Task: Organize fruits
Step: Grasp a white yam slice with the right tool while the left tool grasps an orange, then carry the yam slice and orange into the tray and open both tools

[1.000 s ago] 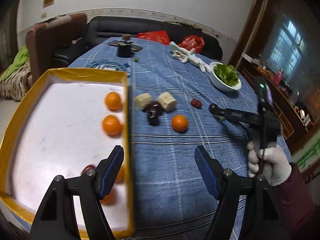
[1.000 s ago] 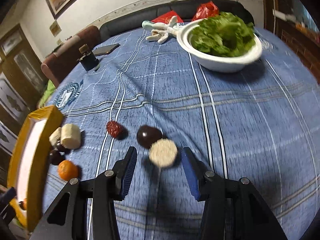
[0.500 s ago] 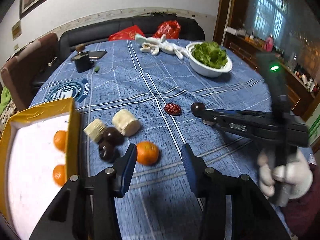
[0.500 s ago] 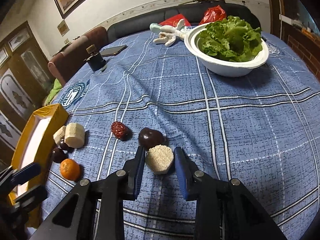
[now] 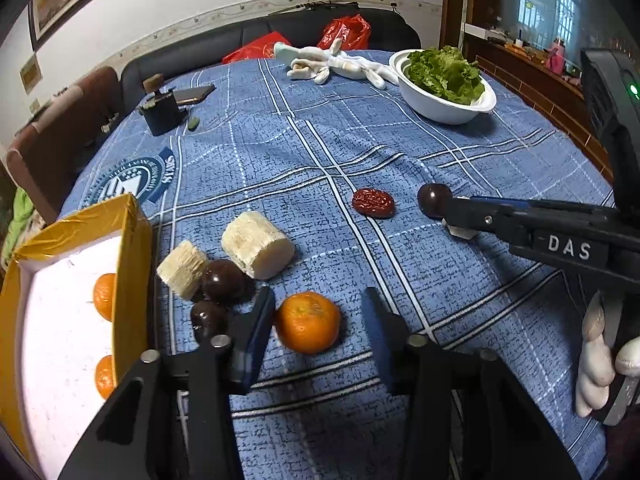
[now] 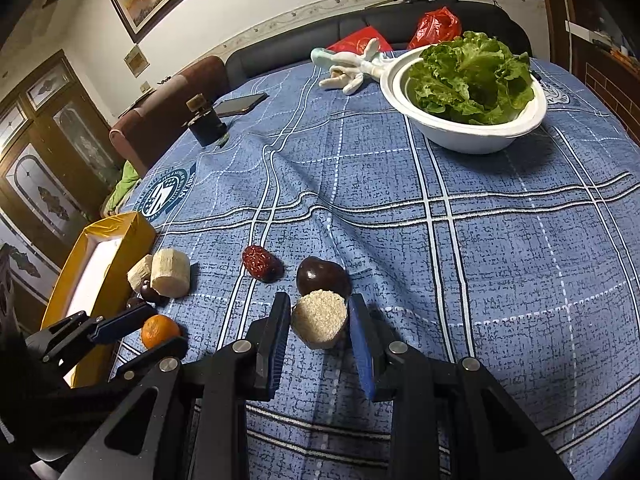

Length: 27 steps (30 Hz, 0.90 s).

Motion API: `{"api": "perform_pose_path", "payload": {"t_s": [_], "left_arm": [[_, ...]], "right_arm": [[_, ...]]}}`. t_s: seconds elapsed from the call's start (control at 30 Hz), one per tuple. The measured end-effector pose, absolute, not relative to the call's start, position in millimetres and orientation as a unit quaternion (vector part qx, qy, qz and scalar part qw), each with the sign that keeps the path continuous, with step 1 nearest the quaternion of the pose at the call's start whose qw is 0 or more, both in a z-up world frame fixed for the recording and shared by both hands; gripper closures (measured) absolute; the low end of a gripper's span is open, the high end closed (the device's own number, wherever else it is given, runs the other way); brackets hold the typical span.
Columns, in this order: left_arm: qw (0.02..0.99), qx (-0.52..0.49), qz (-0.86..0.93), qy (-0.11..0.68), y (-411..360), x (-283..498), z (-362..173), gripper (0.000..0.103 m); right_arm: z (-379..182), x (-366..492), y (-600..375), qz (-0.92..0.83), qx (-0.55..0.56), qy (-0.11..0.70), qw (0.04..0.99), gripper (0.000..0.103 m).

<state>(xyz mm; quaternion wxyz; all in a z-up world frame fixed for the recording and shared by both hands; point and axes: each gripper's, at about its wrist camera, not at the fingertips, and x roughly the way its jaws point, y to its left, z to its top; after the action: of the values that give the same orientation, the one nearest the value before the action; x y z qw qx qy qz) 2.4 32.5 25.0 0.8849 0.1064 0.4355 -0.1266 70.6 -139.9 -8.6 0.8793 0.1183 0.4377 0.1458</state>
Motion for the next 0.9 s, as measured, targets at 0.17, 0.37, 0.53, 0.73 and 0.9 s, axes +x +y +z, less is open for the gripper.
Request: {"api": "perform_pose_path", "payload": {"t_s": [0.17,0.37,0.53,0.73,0.9], "left_arm": [[0.882,0.122,-0.106,0.443,32.1,5.4,22.0,0.07],[0.878,0.122,-0.098,0.452,30.5,12.2,14.2,0.065],[0.893,0.079,-0.102,0.432,39.3,1.1,30.9,0.071],[0.907,0.013,-0.113,0.406,59.7,-28.9,59.5,0.071],[0.918,-0.019,-0.085,0.387,97.5,-50.1,78.5,0.071]], "right_arm": [[-11.7,72.5,-140.1,0.145,0.122,0.445,0.875,0.071],[-11.3,73.5,-140.2,0.147,0.124,0.444,0.875,0.071],[-9.4,72.4,-141.6,0.16,0.132,0.44,0.874,0.071],[-15.8,74.2,-150.1,0.261,0.237,0.449,0.821,0.07],[-20.7,71.1,-141.8,0.321,0.286,0.452,0.782,0.07]]}}
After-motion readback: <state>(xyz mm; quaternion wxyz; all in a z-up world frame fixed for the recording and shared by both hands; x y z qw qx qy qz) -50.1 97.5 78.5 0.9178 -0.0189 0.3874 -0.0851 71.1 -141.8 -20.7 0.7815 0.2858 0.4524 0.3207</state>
